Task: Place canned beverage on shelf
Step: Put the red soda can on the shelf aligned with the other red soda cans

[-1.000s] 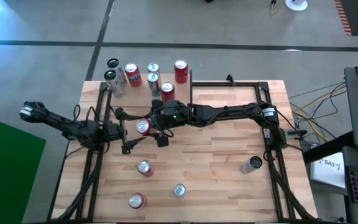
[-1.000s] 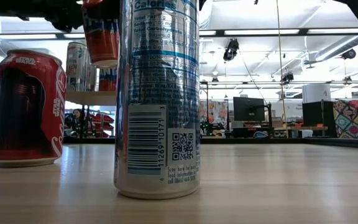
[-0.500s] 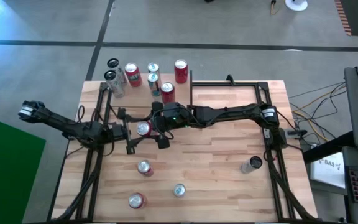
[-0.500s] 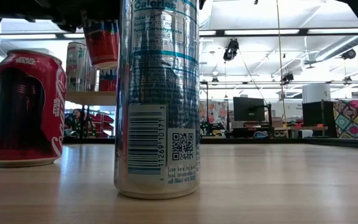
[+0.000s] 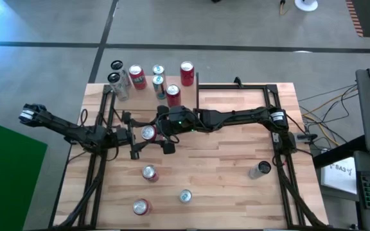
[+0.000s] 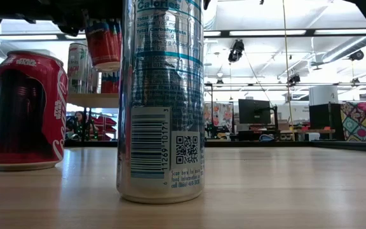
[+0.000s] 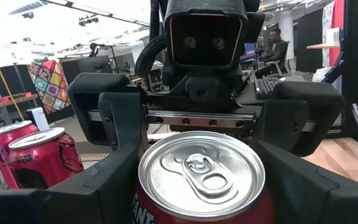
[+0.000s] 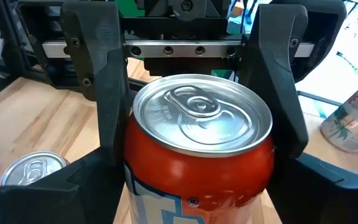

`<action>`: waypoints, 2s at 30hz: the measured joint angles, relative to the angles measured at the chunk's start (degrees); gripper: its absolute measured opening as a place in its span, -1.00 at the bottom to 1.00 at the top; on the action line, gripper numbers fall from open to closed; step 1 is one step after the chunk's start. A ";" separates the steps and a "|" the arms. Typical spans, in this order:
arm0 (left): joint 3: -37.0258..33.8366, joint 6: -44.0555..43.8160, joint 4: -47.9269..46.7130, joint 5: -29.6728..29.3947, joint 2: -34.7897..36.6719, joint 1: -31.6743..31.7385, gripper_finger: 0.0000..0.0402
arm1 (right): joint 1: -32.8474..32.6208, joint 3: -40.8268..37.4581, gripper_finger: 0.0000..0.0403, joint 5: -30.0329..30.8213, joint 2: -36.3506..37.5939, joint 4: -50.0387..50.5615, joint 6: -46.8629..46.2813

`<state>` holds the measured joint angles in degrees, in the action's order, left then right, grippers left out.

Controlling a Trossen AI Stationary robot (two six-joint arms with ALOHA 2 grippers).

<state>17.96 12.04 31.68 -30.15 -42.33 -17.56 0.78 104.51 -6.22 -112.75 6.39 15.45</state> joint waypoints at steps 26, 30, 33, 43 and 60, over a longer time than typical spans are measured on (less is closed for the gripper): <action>0.00 -3.33 -0.16 -1.01 3.60 0.04 0.34 | 1.25 0.00 0.78 0.22 0.11 0.69 -4.29; -0.02 -3.17 -0.24 -1.04 3.85 0.07 0.33 | 1.42 0.00 0.78 0.22 0.11 1.61 -5.41; -0.02 -3.16 -0.22 -1.01 4.04 0.07 0.33 | 1.46 0.00 0.78 0.19 0.11 2.04 -5.88; -0.02 -2.13 -0.89 -5.51 4.95 0.02 0.33 | 1.54 0.00 0.78 0.54 0.97 2.90 -5.19; -0.02 -2.12 -0.52 -8.17 6.84 0.03 0.33 | 2.57 0.00 0.78 6.46 11.88 12.90 -6.89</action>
<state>17.93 9.91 31.16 -38.32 -35.48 -17.53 3.34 104.51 0.24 -100.87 19.29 8.56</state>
